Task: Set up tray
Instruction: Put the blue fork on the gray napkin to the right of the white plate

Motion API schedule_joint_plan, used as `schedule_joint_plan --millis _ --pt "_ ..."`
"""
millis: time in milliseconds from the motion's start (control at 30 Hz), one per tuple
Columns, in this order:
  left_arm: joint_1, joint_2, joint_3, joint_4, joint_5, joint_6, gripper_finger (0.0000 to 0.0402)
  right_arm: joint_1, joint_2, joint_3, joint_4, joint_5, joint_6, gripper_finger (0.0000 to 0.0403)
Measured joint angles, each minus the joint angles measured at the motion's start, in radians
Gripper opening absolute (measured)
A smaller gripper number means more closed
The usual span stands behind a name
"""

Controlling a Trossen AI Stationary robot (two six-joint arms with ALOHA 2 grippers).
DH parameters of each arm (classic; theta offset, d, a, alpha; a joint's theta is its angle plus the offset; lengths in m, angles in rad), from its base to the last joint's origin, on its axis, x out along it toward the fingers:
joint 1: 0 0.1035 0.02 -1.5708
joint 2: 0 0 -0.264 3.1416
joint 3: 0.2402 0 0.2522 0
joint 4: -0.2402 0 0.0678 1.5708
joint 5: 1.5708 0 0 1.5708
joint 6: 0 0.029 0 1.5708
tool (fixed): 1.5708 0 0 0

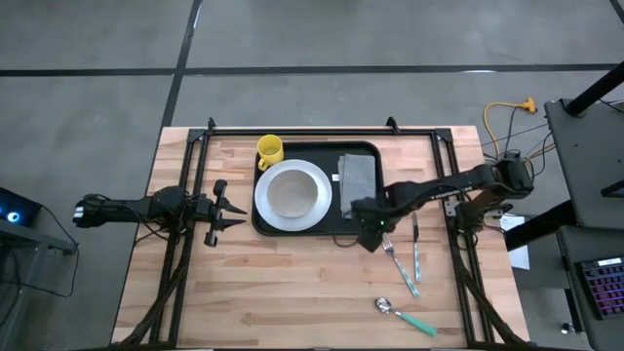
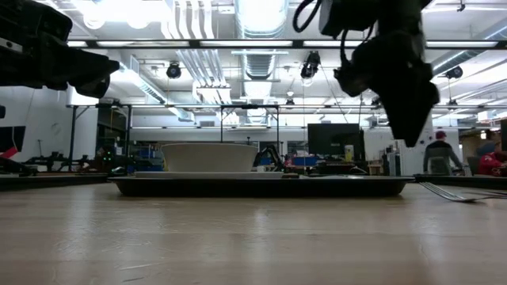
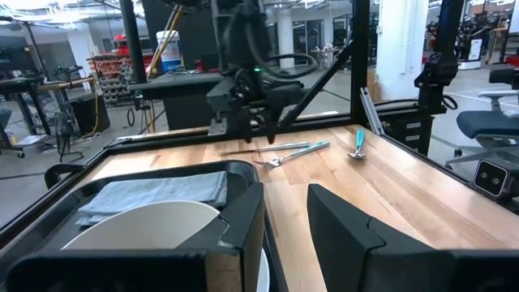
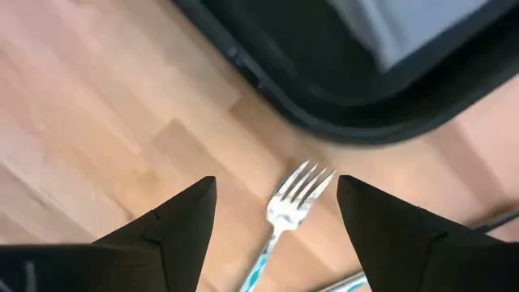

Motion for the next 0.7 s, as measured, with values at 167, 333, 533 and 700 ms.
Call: schedule_joint_plan --millis 167,333,533,700 --pt "0.000 0.000 0.000 0.000 0.000 0.000 0.0083 0.076 0.000 -0.006 0.002 0.000 0.130 0.0249" --pt "0.000 0.000 0.000 0.000 0.000 0.000 0.0083 0.133 0.000 -0.006 0.010 0.003 0.238 0.0244" --pt "0.000 0.000 0.000 0.000 0.000 0.000 0.0083 0.190 0.000 -0.013 0.049 0.027 0.288 0.0248" --pt "0.000 0.000 0.000 0.000 0.000 0.000 0.0083 0.240 0.000 -0.029 0.049 0.032 0.356 0.0251"
